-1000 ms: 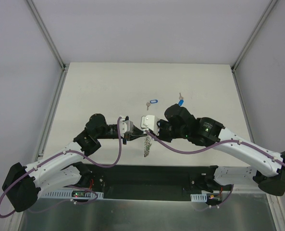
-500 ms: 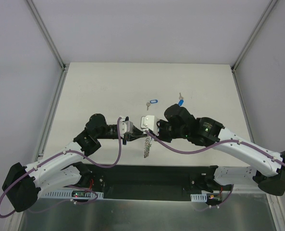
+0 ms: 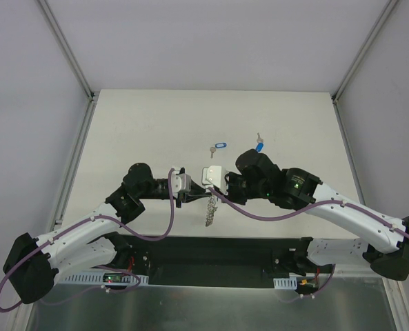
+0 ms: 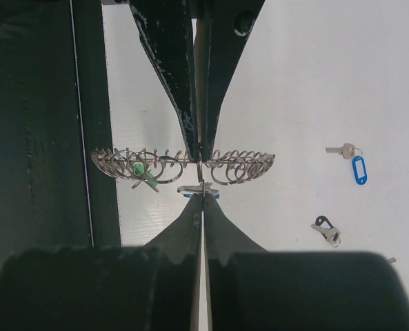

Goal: Put the keys on the keyring

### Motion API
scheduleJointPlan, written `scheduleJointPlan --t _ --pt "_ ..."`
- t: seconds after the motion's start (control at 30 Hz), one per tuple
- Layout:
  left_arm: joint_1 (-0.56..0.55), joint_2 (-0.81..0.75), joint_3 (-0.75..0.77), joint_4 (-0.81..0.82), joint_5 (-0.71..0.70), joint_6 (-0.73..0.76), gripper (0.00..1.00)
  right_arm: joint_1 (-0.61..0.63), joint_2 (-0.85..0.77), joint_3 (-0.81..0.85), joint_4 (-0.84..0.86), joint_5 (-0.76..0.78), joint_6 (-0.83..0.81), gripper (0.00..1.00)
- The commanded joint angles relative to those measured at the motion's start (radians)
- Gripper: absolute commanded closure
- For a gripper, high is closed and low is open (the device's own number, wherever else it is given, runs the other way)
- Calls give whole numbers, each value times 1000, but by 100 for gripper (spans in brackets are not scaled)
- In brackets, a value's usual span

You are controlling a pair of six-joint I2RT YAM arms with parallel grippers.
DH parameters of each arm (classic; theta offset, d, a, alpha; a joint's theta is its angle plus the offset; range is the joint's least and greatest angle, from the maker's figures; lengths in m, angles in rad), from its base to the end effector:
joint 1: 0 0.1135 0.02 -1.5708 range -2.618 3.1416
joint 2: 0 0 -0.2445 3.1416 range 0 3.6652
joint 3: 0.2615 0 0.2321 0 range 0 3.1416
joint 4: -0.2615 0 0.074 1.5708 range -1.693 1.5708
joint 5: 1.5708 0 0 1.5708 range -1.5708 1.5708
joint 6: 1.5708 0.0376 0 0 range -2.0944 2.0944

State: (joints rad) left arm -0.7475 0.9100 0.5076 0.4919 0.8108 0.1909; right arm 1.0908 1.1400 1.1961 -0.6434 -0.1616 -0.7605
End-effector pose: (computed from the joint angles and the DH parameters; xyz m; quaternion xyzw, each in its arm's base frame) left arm 0.1276 -0.1554 0.2829 0.5400 0.4214 -0.4422 0.5790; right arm 0.1013 0.2076 0.3466 -0.7249 0.4979 0.1476 0.4525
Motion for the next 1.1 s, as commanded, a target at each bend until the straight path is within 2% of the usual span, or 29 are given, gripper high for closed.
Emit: scheduleJointPlan --t 0.0,0.17,0.57,1.07 --pt "-7 -6 22 73 62 36 100 1 -26 11 -27 -19 -5 99" --pt "-7 -6 11 73 106 90 100 3 -17 19 -71 -68 -2 99" --pt "-7 27 39 -12 211 163 100 0 -59 -24 -42 -101 1 99" --pt "-7 46 60 -41 243 177 100 0 -57 -43 -44 -165 0 99"
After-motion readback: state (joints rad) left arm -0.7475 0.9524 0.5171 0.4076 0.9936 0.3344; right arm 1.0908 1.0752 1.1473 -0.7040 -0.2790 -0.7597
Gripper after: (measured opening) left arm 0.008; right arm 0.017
